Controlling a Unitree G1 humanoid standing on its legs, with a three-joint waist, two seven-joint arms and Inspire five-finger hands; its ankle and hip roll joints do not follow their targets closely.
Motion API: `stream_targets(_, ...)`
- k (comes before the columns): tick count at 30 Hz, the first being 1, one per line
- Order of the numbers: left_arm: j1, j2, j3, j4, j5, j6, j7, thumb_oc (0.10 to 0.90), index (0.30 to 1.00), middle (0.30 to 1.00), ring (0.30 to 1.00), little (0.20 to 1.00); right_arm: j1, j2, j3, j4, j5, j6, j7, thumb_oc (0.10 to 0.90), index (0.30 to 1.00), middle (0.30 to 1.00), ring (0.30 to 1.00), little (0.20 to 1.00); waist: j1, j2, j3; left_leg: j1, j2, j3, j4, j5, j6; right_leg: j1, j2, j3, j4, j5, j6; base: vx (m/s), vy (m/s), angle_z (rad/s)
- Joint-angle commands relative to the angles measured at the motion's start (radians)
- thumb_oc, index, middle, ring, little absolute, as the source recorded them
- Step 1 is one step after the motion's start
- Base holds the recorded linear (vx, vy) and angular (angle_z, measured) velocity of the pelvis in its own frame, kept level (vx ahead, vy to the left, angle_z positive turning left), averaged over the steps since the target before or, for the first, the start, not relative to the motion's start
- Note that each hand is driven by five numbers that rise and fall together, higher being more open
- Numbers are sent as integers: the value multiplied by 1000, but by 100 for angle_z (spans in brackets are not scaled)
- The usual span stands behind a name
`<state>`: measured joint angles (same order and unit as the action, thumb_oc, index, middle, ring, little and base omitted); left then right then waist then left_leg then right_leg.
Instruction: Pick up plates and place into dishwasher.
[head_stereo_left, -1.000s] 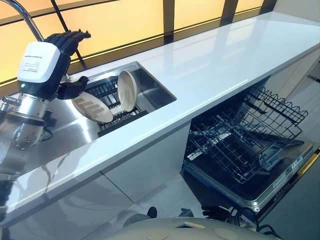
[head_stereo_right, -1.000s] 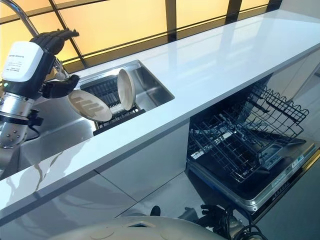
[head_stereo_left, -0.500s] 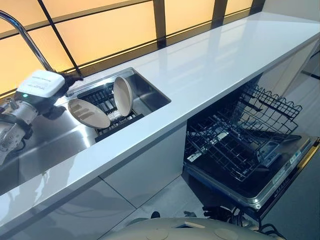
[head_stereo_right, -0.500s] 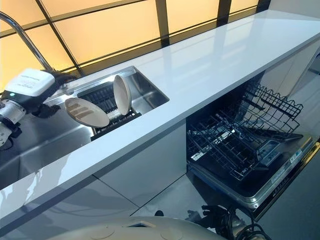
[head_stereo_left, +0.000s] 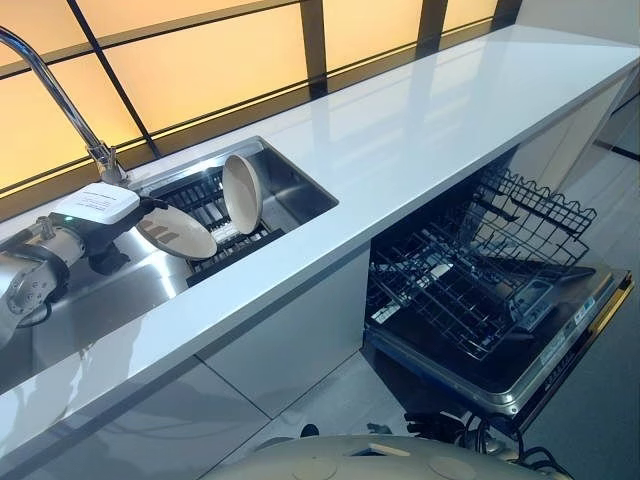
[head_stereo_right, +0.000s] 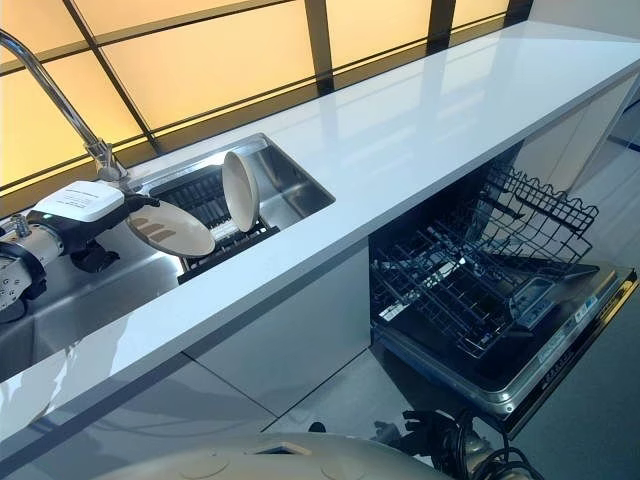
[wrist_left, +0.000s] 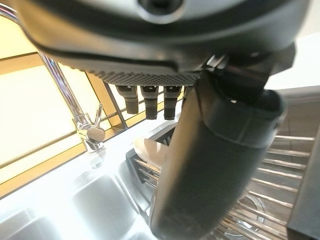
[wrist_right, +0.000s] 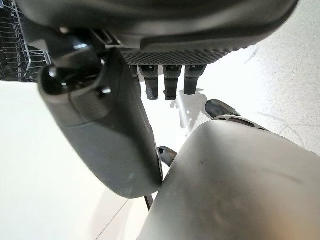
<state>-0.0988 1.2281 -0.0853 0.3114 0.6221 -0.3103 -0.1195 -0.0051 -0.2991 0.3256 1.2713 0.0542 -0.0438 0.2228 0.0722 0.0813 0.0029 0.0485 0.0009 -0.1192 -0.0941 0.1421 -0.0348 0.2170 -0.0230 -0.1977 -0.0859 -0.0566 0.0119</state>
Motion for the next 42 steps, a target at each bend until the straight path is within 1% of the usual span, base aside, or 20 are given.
stream_targets(1,-196,97,80,73,21,21,92,800,900,900,900,900,-14,-50,14,-12,-13,-3,27,800,900,900,900,900,-15,9,11,74,-61,96,7,-136,56,-75,2,49,26,69,42,0,0,0)
stream_targets(6,-210,89,62,91,70,35,187,800,900,900,900,900,-15,-48,18,-7,-14,-2,26,800,900,900,900,900,-17,8,10,74,-63,93,7,-137,56,-74,4,54,22,69,41,0,0,0)
stream_targets(7,-214,88,55,96,87,42,221,800,900,900,900,900,-14,-47,18,-5,-13,-5,26,800,900,900,900,900,-18,7,10,74,-62,92,7,-137,56,-74,5,56,21,70,41,0,0,0)
stream_targets(11,-215,79,38,112,128,50,284,800,900,900,900,900,-10,-46,17,-3,-15,-5,27,800,900,900,900,900,-20,4,9,76,-61,87,7,-138,56,-72,8,65,18,71,39,8,-5,-4)
stream_targets(18,-218,46,3,105,169,72,287,800,900,900,900,900,-14,-50,15,-2,-15,0,32,800,900,900,900,900,-25,1,10,79,-59,85,7,-138,56,-72,11,76,16,71,36,2,-2,-4)
stream_targets(24,-236,25,-32,94,185,86,244,800,900,900,900,900,-13,-50,12,2,-19,-5,36,800,900,900,900,900,-32,0,13,82,-57,88,7,-138,56,-71,15,84,17,71,34,4,-5,-6)
stream_targets(29,-260,5,-72,85,198,104,172,800,900,900,900,900,-18,-53,7,4,-19,-3,39,800,900,900,900,900,-38,2,18,85,-57,91,7,-138,56,-71,16,90,18,72,34,4,1,-3)
stream_targets(32,-267,-1,-83,89,215,112,146,800,900,900,900,900,-17,-55,3,6,-20,-3,41,800,900,900,900,900,-42,2,18,85,-57,93,7,-139,55,-71,16,93,16,73,35,9,8,-3)
stream_targets(39,-293,-9,-124,130,238,127,78,800,900,900,900,900,-12,-59,-1,4,-16,1,45,800,900,900,900,900,-52,2,21,88,-58,96,7,-139,57,-72,17,100,17,75,38,5,5,-1)
stream_targets(42,-307,-15,-157,170,247,145,23,800,900,900,900,900,-12,-64,1,0,-7,0,46,800,900,900,900,900,-57,4,24,87,-61,93,7,-138,59,-75,17,106,19,77,39,16,14,-2)
